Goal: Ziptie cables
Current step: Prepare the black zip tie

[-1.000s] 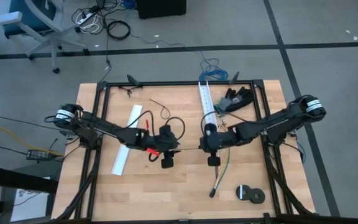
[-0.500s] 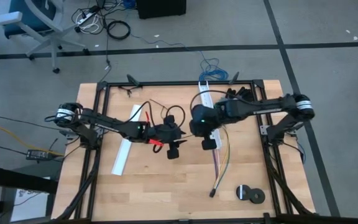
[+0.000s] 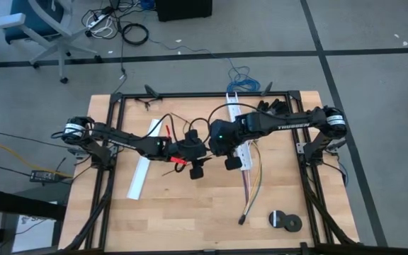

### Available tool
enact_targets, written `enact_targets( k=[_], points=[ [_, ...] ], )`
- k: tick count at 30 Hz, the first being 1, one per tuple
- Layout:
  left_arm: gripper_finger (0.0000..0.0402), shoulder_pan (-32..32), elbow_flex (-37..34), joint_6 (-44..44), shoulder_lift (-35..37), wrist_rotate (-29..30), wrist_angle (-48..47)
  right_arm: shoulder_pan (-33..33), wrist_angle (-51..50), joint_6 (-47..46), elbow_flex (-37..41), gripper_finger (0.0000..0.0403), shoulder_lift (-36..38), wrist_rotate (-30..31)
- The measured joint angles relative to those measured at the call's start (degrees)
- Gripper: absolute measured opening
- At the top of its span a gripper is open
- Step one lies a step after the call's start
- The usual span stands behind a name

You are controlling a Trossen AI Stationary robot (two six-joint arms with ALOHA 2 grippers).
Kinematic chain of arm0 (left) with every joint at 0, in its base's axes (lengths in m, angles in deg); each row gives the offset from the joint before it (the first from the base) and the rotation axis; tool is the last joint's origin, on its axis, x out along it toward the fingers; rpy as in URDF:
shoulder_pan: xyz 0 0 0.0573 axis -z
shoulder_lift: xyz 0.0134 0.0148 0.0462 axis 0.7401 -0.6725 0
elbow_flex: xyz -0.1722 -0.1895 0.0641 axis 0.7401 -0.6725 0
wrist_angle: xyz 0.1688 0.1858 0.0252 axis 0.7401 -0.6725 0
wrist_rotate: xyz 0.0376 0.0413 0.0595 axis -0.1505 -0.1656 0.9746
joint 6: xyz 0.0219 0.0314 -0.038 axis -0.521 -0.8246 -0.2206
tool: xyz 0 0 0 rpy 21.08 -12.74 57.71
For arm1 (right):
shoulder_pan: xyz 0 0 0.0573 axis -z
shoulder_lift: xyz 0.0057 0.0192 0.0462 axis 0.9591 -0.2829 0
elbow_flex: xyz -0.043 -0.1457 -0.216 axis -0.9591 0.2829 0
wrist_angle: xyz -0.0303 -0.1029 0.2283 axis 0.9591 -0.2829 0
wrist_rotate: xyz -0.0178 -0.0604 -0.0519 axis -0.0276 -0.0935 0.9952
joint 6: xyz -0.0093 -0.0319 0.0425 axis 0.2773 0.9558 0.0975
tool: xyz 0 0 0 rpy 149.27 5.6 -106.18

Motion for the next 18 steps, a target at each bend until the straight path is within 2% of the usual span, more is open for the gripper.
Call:
enact_targets(
  k=[8,18],
  points=[
    [0.0152,-0.63,0.0,-0.17,0.0,0.0,0.34,-0.02,0.22,0.03,0.0,0.0,0.02,0.03],
    [0.0076,-0.61,0.0,-0.15,0.0,0.0,0.32,-0.02,0.31,0.1,0.0,0.0,0.02,0.22]
  ],
)
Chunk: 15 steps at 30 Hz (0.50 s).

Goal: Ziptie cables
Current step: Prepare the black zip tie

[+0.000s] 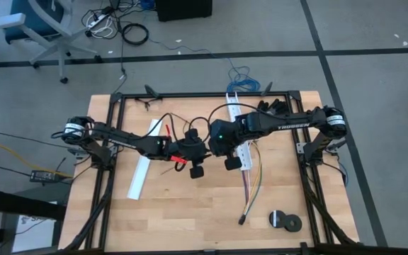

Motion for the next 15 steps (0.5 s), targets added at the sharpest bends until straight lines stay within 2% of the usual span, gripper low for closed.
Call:
enact_targets(
  k=[6,15],
  points=[
    [0.001,0.0,0.0,0.01,-0.23,-3.45,0.11,0.0,0.65,0.0,0.02,0.0,0.02,-0.11],
    [0.0008,0.0,0.0,1.71,-0.24,-4.04,0.16,-0.02,0.63,-0.02,0.07,0.0,0.04,-0.14]
  ],
)
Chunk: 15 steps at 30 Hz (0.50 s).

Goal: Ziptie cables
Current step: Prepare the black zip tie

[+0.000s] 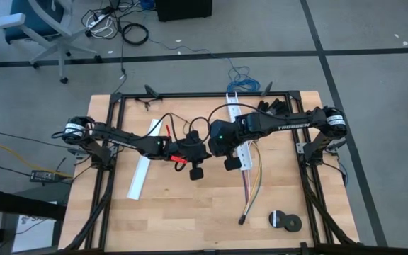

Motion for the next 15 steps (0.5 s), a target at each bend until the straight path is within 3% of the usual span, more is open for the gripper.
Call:
enact_targets(
  k=[6,15],
  points=[
    [0.0003,0.0,0.0,0.0,-0.02,-0.31,-0.07,0.0,0.43,-1.32,0.0,0.0015,0.0,1.44],
    [0.0002,0.0,-0.27,0.06,-0.09,1.11,-0.94,0.17,0.33,-1.57,0.0,0.011,0.2,2.33]
  ],
)
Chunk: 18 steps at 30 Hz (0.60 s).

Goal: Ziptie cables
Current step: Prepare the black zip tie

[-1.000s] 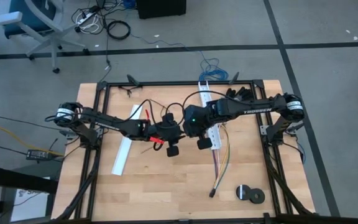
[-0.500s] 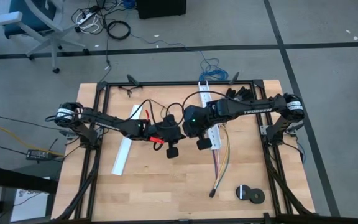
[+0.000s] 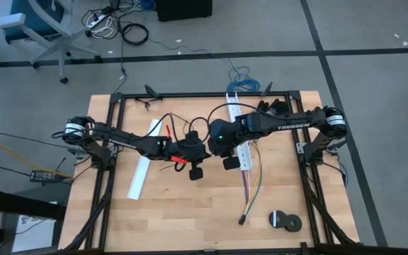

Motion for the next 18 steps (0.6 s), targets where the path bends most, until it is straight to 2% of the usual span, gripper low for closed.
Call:
enact_targets(
  k=[3,8,13,18],
  points=[
    [0.0001,0.0,-1.16,0.55,0.0,2.4,-0.14,0.17,-2.16,-1.47,0.0,0.0137,0.84,4.77],
    [0.0001,0.0,-4.52,2.92,0.0,4.27,3.3,0.21,-13.05,-8.38,0.0,0.0158,3.61,13.6],
    [0.0001,0.39,-9.91,2.87,0.0,4.43,20.51,-0.5,-20.77,-19.75,1.0,0.0155,5.9,13.28],
    [0.0,0.39,-16.35,3.17,0.0,3.87,38.44,-4.54,-21.42,-26.19,7.23,0.0147,8.64,13.22]
  ],
)
